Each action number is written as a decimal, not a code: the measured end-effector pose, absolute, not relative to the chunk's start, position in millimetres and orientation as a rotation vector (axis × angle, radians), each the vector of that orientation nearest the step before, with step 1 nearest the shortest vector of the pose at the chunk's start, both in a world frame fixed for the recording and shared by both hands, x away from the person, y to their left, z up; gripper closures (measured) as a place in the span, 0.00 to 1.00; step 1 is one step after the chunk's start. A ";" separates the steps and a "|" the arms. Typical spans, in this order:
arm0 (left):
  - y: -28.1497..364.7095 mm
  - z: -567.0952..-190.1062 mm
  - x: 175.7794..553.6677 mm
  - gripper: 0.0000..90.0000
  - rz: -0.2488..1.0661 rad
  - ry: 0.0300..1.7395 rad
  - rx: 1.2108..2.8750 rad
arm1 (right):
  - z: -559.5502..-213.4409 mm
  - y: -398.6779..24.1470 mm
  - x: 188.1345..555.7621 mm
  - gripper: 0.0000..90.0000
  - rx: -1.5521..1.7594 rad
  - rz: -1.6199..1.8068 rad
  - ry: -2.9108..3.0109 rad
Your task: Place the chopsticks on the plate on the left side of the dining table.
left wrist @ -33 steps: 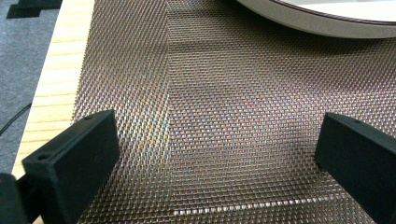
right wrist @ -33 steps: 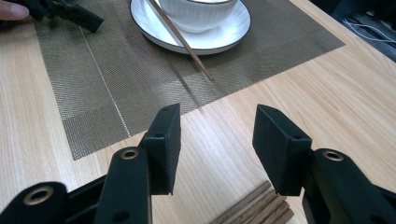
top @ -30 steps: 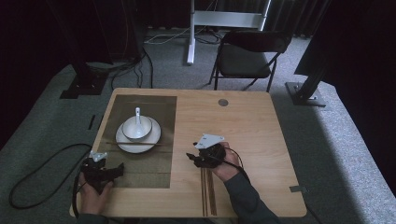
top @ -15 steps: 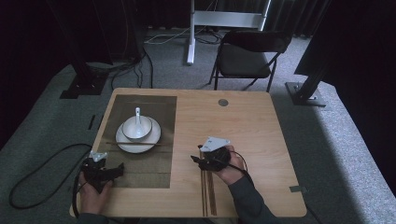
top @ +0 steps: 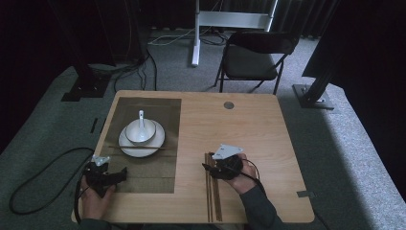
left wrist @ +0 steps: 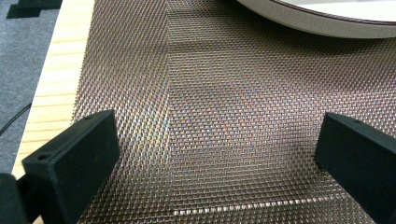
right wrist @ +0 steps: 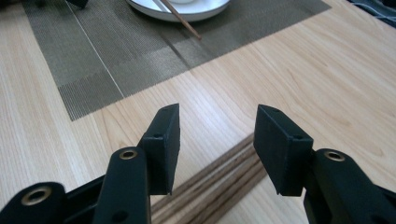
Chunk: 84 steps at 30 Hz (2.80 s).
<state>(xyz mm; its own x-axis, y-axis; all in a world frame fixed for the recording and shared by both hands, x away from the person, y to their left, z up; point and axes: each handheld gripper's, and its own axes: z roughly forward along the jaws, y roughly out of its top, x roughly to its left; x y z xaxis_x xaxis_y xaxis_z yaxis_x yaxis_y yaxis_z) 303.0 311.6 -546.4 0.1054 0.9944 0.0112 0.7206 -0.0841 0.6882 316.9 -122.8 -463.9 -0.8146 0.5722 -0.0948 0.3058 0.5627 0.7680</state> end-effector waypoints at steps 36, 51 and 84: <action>311.5 -546.3 303.0 0.00 0.676 1.670 1.862 | -500.6 -163.4 296.0 0.56 0.876 1.064 2.471; 311.5 -546.3 303.0 0.00 0.676 1.670 1.862 | -515.8 -154.3 291.7 0.59 0.871 1.037 2.528; 311.5 -546.3 302.9 0.00 0.676 1.670 1.862 | -530.5 -146.8 295.5 0.70 0.902 0.935 2.564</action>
